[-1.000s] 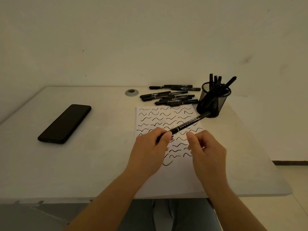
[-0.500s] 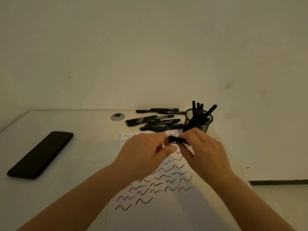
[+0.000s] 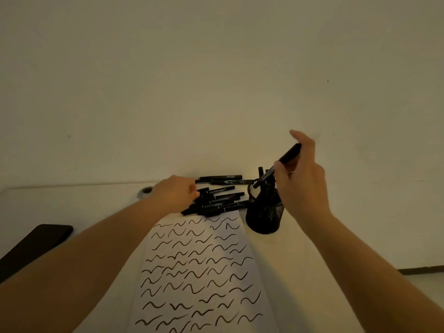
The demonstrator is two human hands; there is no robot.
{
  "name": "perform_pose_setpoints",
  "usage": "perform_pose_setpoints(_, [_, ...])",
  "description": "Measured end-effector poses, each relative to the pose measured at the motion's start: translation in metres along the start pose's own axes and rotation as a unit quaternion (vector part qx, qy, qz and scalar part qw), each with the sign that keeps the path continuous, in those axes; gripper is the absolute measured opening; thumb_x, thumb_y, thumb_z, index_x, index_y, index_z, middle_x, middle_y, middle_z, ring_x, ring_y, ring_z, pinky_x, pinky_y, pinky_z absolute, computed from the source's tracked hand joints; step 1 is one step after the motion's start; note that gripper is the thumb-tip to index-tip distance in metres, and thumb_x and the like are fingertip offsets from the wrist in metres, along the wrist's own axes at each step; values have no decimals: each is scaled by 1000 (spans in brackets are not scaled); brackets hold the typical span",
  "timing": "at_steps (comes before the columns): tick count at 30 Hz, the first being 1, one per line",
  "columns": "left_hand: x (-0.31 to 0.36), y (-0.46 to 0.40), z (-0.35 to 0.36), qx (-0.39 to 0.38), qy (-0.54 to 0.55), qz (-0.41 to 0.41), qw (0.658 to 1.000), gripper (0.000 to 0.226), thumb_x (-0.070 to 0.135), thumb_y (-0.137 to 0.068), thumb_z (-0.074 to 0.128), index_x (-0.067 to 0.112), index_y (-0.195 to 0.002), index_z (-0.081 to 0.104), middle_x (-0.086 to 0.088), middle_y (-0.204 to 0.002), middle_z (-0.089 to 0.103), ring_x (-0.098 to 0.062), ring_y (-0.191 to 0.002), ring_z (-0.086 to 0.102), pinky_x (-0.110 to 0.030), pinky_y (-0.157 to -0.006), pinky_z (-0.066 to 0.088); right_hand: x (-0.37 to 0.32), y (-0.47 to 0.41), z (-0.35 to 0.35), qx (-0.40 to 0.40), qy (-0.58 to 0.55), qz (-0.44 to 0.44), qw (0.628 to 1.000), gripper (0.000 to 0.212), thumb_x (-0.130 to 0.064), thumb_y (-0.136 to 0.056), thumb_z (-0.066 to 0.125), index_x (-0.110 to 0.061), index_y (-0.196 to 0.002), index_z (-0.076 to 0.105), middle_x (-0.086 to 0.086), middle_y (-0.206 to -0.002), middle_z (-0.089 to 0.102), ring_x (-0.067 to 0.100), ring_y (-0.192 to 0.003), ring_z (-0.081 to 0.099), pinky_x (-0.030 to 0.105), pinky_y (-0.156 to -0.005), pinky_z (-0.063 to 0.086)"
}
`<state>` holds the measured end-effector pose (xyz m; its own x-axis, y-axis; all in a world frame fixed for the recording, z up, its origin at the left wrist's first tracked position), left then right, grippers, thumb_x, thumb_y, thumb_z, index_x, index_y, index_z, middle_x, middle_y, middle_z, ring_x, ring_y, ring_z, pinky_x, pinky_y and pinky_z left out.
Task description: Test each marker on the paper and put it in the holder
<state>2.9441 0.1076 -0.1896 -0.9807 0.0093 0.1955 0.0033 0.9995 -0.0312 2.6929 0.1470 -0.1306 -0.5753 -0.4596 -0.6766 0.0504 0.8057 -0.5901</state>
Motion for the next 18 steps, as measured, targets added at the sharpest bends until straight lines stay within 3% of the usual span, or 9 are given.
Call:
perform_pose_setpoints(2, [-13, -17, 7, -9, -12, -24, 1000, 24, 40, -91, 44, 24, -103, 57, -2, -105, 61, -16, -86, 54, -30, -71, 46, 6, 1, 11, -32, 39, -5, 999, 45, -15, -91, 49, -31, -127, 27, -3, -65, 55, 13, -56, 57, 28, -44, 47])
perform_pose_setpoints(6, [-28, -49, 11, -22, -30, -38, 999, 25, 39, -92, 44, 21, -105, 56, -3, -108, 61, -17, -87, 52, -29, -71, 42, 14, 4, 31, -41, 91, -33, 994, 38, -16, -92, 44, -23, -128, 34, -6, -64, 47, 6, -54, 46, 22, -43, 28])
perform_pose_setpoints(8, [-28, -62, 12, -26, -23, -28, 999, 27, 37, -92, 44, 19, -108, 56, -5, -110, 60, -19, -92, 53, -30, -74, 42, 17, 4, 37, -34, 126, -38, 991, 36, -18, -92, 44, -21, -127, 38, -2, -70, 46, 5, -58, 41, 20, -45, 26])
perform_pose_setpoints(11, [-20, -80, 15, -22, 1, 1, 1000, 29, 33, -92, 46, 17, -113, 56, -7, -116, 58, -22, -102, 53, -32, -82, 42, 17, 2, 41, -25, 162, -34, 986, 33, -16, -88, 52, -16, -121, 49, -4, -76, 42, 16, -67, 48, 24, -53, 36])
perform_pose_setpoints(13, [-11, -90, 20, -23, 6, 23, 999, 30, 32, -92, 46, 16, -117, 55, -8, -119, 56, -24, -106, 52, -35, -87, 43, 15, 2, 43, 1, 189, -74, 979, 29, -8, -79, 63, -9, -108, 60, -13, -69, 40, 27, -75, 55, 32, -58, 45])
perform_pose_setpoints(15, [-2, -99, 27, -30, -1, 46, 999, 32, 29, -93, 46, 15, -120, 53, -9, -122, 54, -25, -108, 50, -36, -90, 43, 17, 4, 44, 33, 220, -105, 969, 27, -4, -69, 73, -6, -96, 66, -7, -64, 55, 32, -72, 59, 39, -58, 49])
perform_pose_setpoints(18, [6, -110, 38, -27, -7, 71, 997, 31, 26, -94, 43, 15, -122, 52, -10, -121, 53, -25, -106, 50, -35, -86, 41, 27, 0, 48, -3, 243, -82, 967, 26, -9, -76, 67, -6, -102, 66, 9, -78, 70, 33, -89, 57, 42, -71, 46])
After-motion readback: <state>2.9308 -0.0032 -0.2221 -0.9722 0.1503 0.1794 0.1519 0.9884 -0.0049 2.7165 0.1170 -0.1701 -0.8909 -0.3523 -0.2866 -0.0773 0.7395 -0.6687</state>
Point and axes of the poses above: each hand's wrist, its own y-axis away from the middle knuckle, its own z-axis out of the palm, x = y × z, the point moved 1 cm from there along -y, towards the middle knuckle
